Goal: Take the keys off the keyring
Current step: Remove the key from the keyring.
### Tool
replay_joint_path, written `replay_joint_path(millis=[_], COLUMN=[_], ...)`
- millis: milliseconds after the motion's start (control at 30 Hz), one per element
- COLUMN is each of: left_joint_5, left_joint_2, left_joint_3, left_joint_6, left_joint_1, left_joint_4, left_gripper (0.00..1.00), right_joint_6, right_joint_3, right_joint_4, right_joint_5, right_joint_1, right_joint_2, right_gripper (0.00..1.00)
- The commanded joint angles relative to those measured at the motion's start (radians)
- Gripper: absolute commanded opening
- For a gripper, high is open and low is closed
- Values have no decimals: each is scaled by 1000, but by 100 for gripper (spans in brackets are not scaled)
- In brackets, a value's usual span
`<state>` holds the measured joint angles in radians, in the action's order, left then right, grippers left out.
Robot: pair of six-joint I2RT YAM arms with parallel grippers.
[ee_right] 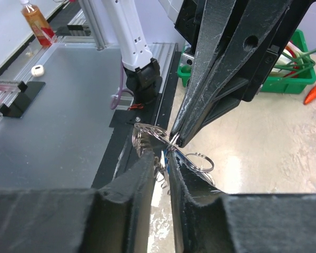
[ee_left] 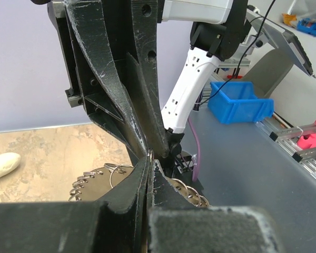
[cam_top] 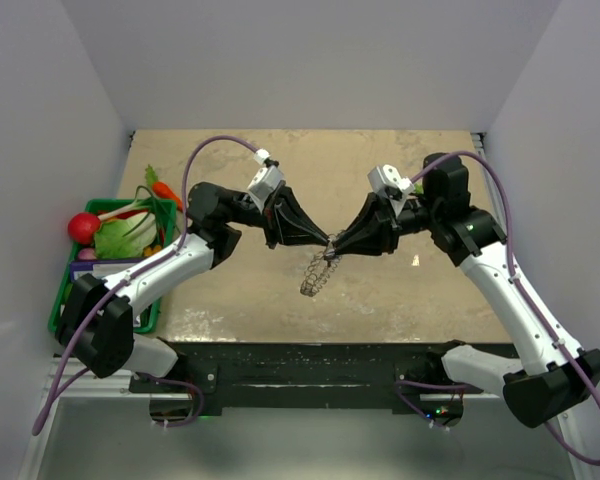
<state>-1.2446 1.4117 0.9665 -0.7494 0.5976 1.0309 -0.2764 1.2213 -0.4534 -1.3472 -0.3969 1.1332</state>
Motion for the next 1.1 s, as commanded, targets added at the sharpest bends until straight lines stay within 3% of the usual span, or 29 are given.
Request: replay_joint_path(millis=[0, 100, 433, 533, 633, 733, 967, 1067], left_joint_5=[33, 37, 40, 42, 39, 37, 28, 30], left_joint_2=[-11, -7, -5, -8, -16, -26, -40, -48], left_joint_3=[-3, -3, 5, 15, 15, 15, 23, 93], left_joint_6=[-10, -8, 27, 60, 80, 105, 142, 283], left_joint_1=[-4, -2, -4, -5, -15, -24, -30, -42], left_joint_4=[49, 47, -5, -61, -87, -117, -158, -332], left_gripper=[0, 0, 0, 11, 13, 25, 39, 41], right_joint_6=[19, 46, 126, 132, 131, 129, 134, 106], right_joint_3=[26, 20, -6, -2, 0, -3, -25, -29], right_joint_4=[32, 64, 144, 139, 127, 113, 102, 64], right_joint_5=[-43, -46, -55, -67, -70, -67, -41, -35], right_joint_1=[3, 3, 3, 9, 10, 12, 12, 13], right_joint_2=[4, 2, 11, 14, 13, 7, 2, 11], right_gripper=[17, 0, 0, 0, 0, 0, 0, 0])
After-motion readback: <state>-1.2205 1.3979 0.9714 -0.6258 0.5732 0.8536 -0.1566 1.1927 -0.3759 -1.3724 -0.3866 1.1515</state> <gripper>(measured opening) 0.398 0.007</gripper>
